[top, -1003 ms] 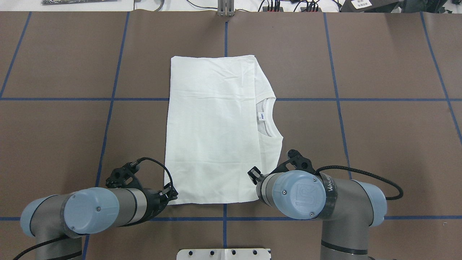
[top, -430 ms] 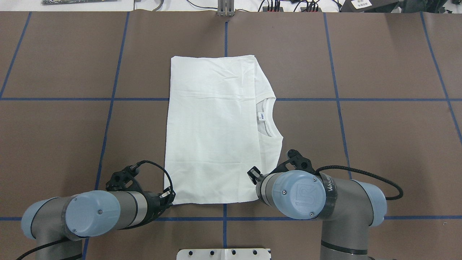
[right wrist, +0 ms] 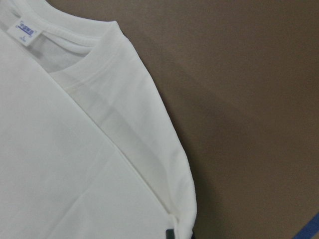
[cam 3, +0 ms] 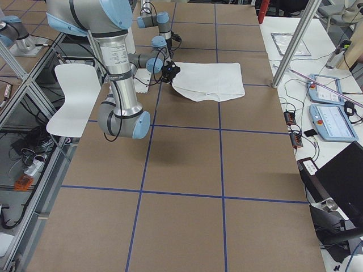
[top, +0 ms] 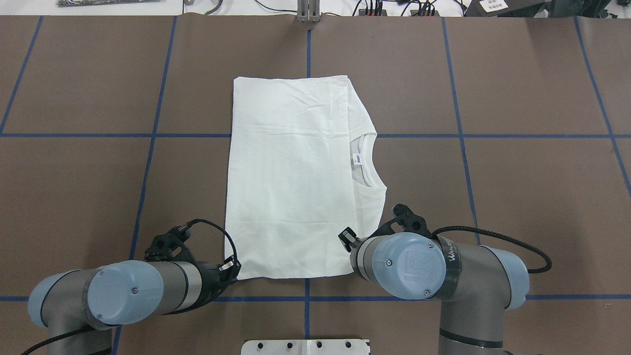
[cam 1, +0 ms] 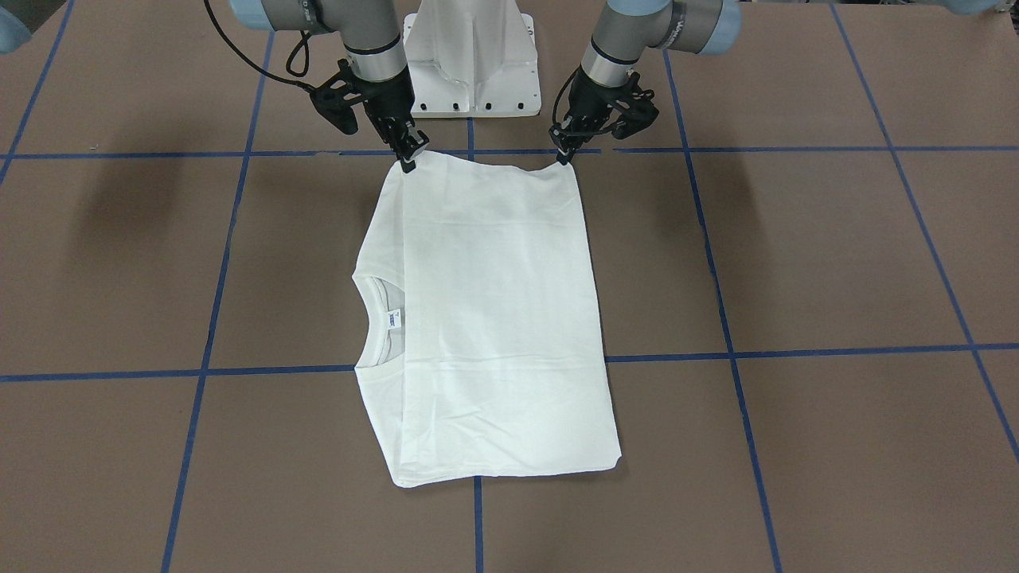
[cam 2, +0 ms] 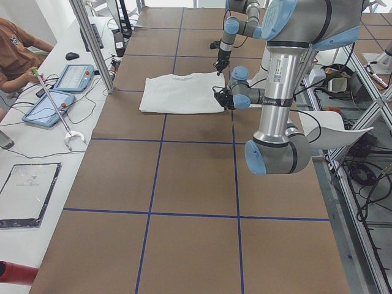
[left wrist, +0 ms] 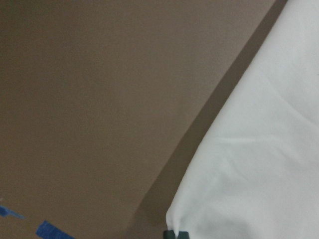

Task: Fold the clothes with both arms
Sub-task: 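Lower both grippers to the shirt edge nearest the robot and grasp it, then lift the near edge with both grippers and fold it over toward the far edge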

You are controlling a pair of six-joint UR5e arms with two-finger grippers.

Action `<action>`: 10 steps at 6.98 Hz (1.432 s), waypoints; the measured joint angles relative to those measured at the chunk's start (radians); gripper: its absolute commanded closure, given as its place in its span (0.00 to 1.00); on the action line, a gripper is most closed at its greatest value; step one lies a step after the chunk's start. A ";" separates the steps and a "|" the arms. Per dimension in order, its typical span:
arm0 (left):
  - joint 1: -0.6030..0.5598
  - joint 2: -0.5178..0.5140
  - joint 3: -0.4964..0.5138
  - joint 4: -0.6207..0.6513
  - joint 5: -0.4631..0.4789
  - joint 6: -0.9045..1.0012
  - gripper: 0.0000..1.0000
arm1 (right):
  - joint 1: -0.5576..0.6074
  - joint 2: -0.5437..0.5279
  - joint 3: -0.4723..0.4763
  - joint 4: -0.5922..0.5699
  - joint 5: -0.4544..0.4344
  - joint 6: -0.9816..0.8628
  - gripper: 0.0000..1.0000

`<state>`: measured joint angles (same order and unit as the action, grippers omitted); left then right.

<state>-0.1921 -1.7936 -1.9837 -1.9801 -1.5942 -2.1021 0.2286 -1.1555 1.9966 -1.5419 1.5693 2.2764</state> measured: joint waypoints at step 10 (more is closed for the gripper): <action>-0.032 -0.008 -0.238 0.082 -0.010 0.076 1.00 | 0.082 -0.004 0.160 -0.160 0.016 -0.073 1.00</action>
<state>-0.2242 -1.8013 -2.2218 -1.8978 -1.6041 -2.0262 0.3110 -1.1592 2.1569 -1.7018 1.5852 2.2030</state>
